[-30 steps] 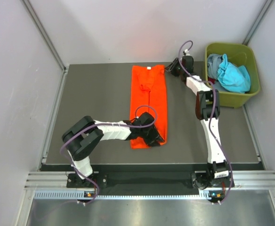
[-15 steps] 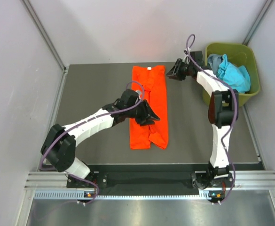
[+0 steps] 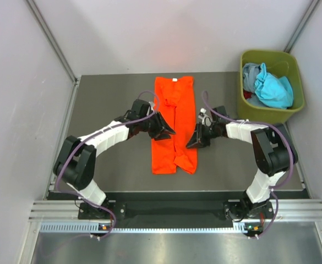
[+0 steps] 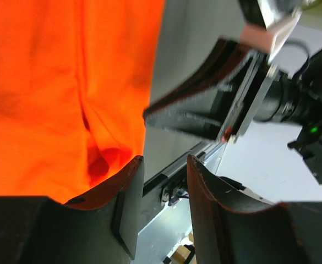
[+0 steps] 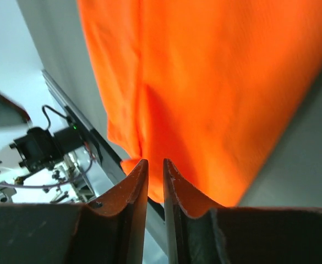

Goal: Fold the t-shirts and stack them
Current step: Fold the tshirt

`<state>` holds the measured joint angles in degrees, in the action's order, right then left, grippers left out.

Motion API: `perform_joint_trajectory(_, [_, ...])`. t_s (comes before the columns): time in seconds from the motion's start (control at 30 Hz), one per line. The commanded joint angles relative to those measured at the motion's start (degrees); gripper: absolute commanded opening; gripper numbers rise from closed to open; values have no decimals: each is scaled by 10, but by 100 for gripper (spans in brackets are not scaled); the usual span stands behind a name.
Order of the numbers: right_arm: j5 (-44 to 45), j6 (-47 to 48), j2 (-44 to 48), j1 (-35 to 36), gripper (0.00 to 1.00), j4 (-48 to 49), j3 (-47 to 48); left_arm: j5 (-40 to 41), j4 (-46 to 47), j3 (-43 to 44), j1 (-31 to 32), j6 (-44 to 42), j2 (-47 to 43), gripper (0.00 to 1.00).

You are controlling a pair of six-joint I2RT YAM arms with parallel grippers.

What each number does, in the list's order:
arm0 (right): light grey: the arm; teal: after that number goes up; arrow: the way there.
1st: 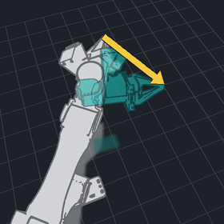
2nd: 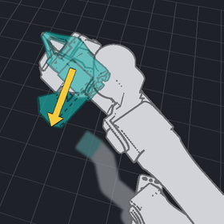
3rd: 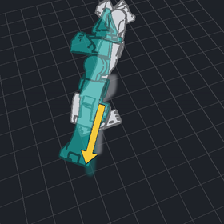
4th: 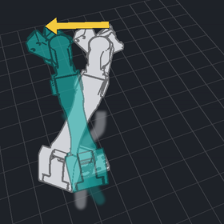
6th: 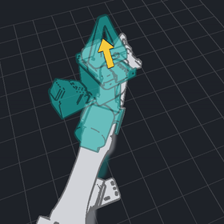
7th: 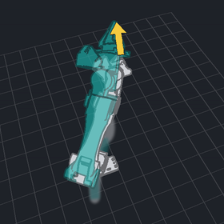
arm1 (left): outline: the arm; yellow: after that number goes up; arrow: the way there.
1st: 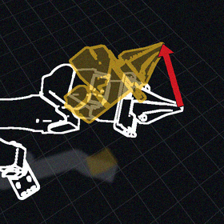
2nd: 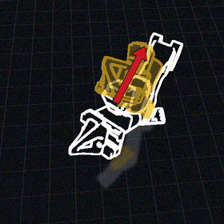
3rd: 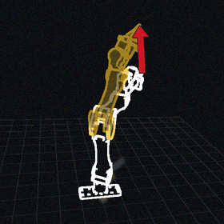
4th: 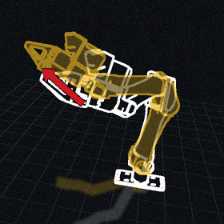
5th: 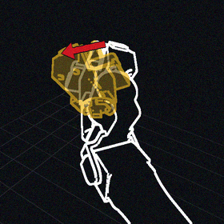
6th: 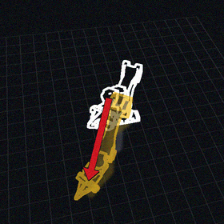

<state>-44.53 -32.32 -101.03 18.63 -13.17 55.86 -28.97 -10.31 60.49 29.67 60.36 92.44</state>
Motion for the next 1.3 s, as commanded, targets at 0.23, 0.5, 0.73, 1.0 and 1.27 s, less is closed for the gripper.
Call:
perform_joint_trajectory(0.23, [-34,30,51,11,13,69,-99,-28,1,-49,-25,-64,35,38])
perform_joint_trajectory(0.5, [19,101,62,11,15,-8,-144,-2,-30,-129,-24,-109,33,38])
perform_joint_trajectory(0.73, [59,109,181,11,35,-62,-163,74,-131,-138,-24,-161,-74,43])
perform_joint_trajectory(1.0, [38,42,197,10,45,-7,-217,76,-125,-181,-26,-140,-99,50])
perform_joint_trajectory(1.27, [12,-41,196,11,47,98,-294,83,-97,-210,-30,-118,-68,51])
